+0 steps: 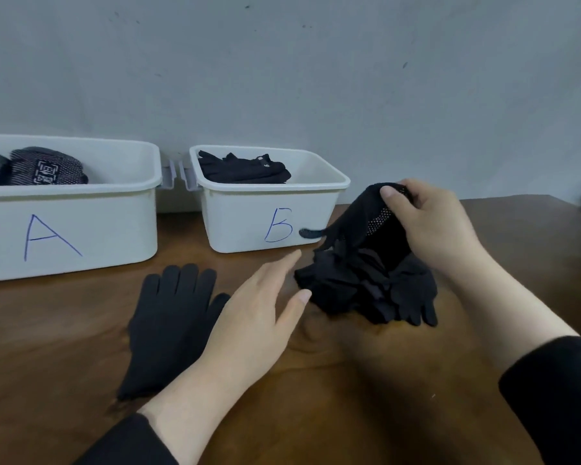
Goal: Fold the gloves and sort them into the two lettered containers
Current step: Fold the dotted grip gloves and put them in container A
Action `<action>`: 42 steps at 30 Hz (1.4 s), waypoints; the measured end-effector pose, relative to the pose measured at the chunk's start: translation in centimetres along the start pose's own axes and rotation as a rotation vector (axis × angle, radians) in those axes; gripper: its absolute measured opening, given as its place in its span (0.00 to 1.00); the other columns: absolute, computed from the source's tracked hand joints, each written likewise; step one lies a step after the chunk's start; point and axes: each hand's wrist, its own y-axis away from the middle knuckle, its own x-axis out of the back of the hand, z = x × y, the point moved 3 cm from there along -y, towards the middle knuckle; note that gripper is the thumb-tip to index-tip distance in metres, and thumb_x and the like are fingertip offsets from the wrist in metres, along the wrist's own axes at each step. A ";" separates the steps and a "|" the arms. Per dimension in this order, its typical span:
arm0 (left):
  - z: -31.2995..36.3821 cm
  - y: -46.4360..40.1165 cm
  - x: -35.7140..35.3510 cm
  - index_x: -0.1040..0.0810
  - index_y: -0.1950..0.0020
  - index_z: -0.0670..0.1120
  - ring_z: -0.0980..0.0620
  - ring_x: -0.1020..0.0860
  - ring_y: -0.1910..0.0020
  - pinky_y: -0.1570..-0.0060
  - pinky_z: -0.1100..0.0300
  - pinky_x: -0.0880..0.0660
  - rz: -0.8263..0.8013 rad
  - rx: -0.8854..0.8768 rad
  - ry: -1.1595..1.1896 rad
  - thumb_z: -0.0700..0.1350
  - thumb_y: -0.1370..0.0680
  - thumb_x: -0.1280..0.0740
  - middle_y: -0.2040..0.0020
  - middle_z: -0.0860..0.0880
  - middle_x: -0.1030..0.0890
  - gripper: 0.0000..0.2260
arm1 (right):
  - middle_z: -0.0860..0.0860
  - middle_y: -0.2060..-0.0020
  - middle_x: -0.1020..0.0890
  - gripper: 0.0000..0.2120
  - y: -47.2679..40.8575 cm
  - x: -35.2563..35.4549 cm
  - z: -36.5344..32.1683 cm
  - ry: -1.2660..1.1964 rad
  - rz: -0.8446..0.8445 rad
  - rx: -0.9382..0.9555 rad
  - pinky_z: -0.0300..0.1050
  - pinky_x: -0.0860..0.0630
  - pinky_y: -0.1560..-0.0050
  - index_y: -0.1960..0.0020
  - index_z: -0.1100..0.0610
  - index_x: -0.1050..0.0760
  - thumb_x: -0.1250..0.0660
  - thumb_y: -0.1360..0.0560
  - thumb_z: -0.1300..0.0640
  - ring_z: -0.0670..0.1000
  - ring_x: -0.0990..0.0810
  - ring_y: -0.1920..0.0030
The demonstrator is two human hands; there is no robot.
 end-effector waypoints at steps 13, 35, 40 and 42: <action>-0.1 0.5 1.3 0.16 0.51 0.51 0.53 0.19 0.51 0.48 0.55 0.23 0.074 0.311 0.576 0.46 0.18 0.36 0.53 0.51 0.15 0.08 | 0.53 0.61 0.13 0.15 4.5 -3.5 -4.9 -0.004 -0.582 -0.070 0.46 0.28 0.57 0.56 0.55 0.17 0.27 0.25 0.42 0.50 0.19 0.63; -8.0 7.4 12.5 0.28 0.32 0.66 0.65 0.43 0.34 0.31 0.62 0.46 -0.461 0.177 -0.390 0.66 0.25 0.35 0.31 0.71 0.37 0.21 | 0.49 0.67 0.19 0.05 1.3 -4.9 -8.6 0.107 -0.331 0.093 0.40 0.27 0.66 0.54 0.53 0.20 0.31 0.20 0.54 0.45 0.22 0.73; -7.6 7.1 12.4 0.28 0.32 0.64 0.69 0.44 0.36 0.31 0.62 0.50 -0.416 0.152 -0.488 0.68 0.25 0.37 0.30 0.67 0.36 0.23 | 0.50 0.55 0.19 0.03 3.1 -5.6 -8.3 0.013 -0.106 0.342 0.45 0.29 0.50 0.51 0.53 0.19 0.32 0.20 0.56 0.50 0.23 0.53; -7.3 7.1 12.5 0.27 0.32 0.63 0.71 0.45 0.38 0.32 0.62 0.49 -0.397 0.119 -0.510 0.68 0.25 0.37 0.31 0.67 0.35 0.23 | 0.47 0.54 0.20 0.02 6.6 -7.2 -7.0 0.085 -0.140 0.469 0.42 0.29 0.48 0.50 0.52 0.19 0.29 0.22 0.58 0.47 0.23 0.52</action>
